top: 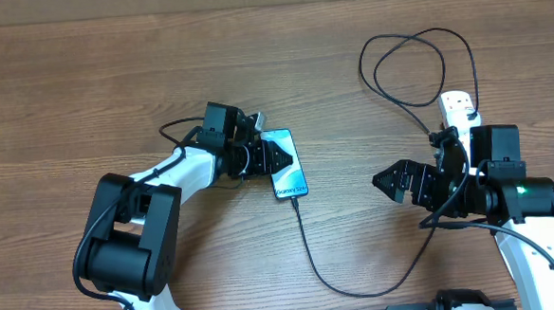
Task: Plug charger to phone and switch on socket
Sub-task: 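Lower the phone with the left gripper and lay it flat on the table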
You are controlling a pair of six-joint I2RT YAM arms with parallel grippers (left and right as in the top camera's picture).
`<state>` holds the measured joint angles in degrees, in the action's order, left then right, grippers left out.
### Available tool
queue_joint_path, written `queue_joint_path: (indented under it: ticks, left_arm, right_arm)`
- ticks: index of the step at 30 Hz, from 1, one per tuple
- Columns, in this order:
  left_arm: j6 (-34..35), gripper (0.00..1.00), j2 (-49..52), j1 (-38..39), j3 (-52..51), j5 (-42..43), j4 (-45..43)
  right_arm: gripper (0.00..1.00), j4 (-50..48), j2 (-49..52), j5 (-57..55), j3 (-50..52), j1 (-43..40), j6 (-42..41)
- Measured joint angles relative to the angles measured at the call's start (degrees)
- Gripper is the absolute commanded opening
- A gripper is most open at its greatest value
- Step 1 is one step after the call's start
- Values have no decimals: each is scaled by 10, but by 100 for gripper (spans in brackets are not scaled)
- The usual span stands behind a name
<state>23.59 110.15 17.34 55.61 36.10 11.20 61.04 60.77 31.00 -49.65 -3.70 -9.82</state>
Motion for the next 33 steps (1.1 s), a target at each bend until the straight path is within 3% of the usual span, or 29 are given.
queue_joint_path:
  ticks: [33]
  left_arm:
    - [50,53,-14,3,12,-86,38]
  right_arm:
    - [100,0,0,0,0,0,0]
